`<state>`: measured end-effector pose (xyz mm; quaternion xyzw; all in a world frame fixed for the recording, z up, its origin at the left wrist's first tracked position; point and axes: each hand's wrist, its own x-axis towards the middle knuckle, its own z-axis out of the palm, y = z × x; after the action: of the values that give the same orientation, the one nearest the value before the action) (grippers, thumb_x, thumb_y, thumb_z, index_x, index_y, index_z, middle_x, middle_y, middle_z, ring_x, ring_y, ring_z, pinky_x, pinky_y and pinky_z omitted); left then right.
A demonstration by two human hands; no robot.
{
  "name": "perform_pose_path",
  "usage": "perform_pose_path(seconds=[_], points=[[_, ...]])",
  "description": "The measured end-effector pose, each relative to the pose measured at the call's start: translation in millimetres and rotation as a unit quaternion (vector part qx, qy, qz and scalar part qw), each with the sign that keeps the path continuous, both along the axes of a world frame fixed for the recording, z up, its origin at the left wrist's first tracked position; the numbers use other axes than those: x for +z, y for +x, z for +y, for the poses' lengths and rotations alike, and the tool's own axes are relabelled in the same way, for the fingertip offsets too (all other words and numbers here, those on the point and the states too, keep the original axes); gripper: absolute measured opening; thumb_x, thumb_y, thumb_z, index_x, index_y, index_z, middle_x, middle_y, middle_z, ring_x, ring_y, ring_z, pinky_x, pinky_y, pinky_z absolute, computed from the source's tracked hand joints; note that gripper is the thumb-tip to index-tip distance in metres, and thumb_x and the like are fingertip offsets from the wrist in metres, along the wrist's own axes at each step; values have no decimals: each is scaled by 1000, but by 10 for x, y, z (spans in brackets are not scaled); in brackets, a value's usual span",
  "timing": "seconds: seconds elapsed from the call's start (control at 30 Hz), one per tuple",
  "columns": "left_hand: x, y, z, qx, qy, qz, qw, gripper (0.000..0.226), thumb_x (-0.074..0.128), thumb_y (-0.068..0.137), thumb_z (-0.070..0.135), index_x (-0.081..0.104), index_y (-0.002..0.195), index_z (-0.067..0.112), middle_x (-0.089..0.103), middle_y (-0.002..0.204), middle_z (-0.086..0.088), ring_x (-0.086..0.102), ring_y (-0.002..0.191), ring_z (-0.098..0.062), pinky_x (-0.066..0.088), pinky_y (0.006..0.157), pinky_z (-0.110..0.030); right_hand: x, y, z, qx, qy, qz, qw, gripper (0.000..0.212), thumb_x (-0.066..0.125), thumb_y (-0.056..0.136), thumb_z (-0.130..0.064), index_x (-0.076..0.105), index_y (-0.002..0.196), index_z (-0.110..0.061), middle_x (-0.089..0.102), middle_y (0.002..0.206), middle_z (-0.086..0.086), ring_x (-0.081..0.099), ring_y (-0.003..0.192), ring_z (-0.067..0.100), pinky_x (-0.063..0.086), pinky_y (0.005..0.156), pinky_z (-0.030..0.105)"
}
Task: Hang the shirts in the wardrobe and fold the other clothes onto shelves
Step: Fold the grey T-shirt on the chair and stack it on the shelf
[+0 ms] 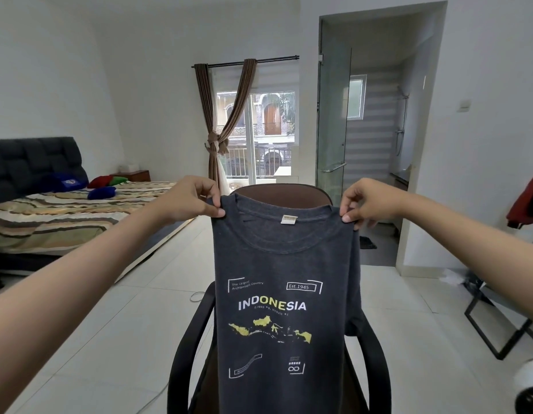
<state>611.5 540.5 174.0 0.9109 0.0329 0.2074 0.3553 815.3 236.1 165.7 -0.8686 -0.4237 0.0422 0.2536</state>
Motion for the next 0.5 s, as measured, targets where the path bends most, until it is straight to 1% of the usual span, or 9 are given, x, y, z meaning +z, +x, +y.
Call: perform_pose_path(seconds=[0.03,0.1,0.17,0.23,0.3,0.37,0.43,0.5], points=[[-3,-7,5,1,0,-2,1000,15,74,73,-4,60,73,0,60,83,-21,57,83,-36,51,83,-49,-4,4,-5,2,12,-1,1000,7,72,82,-9,66,85,-7,59,71,7,72,71,23,56,55,32],[-10,-19,8,3,-2,-8,1000,15,74,73,-4,60,73,1,60,84,-22,57,85,-38,52,81,-47,-10,7,-12,3,45,-5,999,14,79,76,-11,67,81,-6,54,66,5,67,63,19,57,60,36],[-13,-34,6,3,-4,-13,1000,15,74,73,-3,59,72,2,60,82,-18,57,83,-34,51,77,-42,-12,-5,-12,7,92,-5,996,20,85,67,-13,67,74,-6,51,61,4,57,54,14,54,56,30],[-13,-47,12,1,-9,-19,1000,17,74,73,-3,59,72,4,59,81,-15,57,81,-29,51,73,-36,-2,-12,-16,12,135,4,991,22,87,63,-11,66,68,-7,49,55,1,49,48,9,46,49,20],[-12,-67,14,-5,-25,-31,999,20,74,72,-5,57,69,6,58,79,-14,57,80,-28,51,69,-31,22,-23,-31,23,167,21,985,23,87,63,-8,64,66,-9,46,48,-6,41,43,4,38,45,15],[-10,-78,14,-11,-54,-47,997,24,73,71,-9,53,67,6,57,78,-14,55,79,-28,50,69,-32,48,-36,-44,37,195,38,979,25,86,63,-6,62,65,-9,46,47,-6,38,41,3,34,44,13],[-1,-78,4,-19,-81,-61,995,27,70,72,-13,51,66,5,55,76,-13,53,79,-28,48,70,-34,70,-58,-47,49,230,64,970,28,85,63,-3,58,64,-8,46,47,-3,37,40,3,34,43,12],[14,-73,-15,-30,-98,-65,993,28,67,73,-15,49,66,5,53,75,-12,50,77,-28,47,67,-32,96,-75,-37,56,258,75,962,33,85,62,-2,53,61,-8,43,48,1,36,40,2,34,42,12]])
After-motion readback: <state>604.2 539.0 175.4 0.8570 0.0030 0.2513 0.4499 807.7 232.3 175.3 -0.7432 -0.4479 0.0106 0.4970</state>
